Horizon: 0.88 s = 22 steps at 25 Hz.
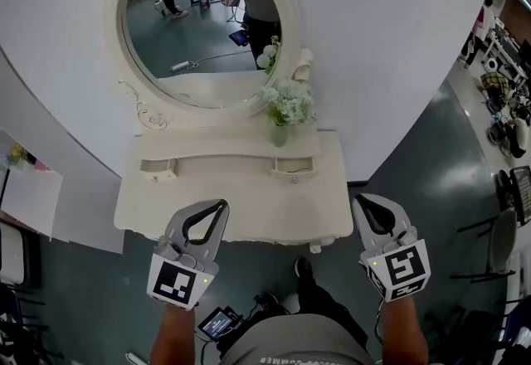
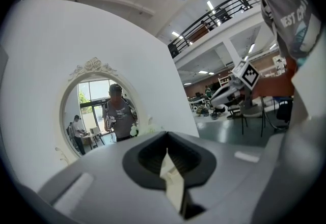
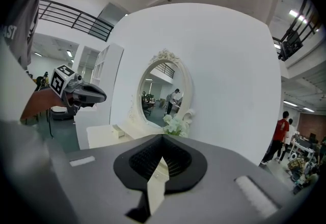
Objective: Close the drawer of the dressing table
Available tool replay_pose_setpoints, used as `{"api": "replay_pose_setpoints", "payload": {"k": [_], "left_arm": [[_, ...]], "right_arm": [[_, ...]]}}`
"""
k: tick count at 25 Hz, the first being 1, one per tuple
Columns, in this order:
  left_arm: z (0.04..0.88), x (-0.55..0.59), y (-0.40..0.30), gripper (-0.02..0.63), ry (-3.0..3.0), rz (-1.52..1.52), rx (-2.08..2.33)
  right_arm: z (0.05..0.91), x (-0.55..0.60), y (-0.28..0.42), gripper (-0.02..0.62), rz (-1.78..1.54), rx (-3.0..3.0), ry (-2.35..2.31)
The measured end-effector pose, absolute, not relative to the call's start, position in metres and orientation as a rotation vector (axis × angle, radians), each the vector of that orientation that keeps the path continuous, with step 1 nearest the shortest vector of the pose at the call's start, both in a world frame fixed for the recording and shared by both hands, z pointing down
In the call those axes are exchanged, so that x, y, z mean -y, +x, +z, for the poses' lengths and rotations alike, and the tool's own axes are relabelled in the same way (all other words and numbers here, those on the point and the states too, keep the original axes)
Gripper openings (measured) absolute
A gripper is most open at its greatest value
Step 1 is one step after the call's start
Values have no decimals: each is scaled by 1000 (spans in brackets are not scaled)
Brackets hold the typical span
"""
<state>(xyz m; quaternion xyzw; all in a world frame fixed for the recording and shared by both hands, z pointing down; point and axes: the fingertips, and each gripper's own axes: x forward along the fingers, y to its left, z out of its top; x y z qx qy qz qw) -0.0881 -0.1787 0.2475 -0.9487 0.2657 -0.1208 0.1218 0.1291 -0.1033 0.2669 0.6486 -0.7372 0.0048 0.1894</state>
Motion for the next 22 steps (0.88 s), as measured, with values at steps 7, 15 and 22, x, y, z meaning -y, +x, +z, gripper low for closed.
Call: {"api": "replay_pose_setpoints", "payload": {"k": [7,15,22], "left_arm": [[254,189,-90,3,-2751,-406,-884],[278,210,-83,2,-2763,-472,-965],[309,230,-83,2,-2794,-564,-1035]], "right_arm": [[289,143,133,2,22,2148,1705],[327,184,140,2,71,2186,1608],[369,214,146,2,128,2193,1547]]}}
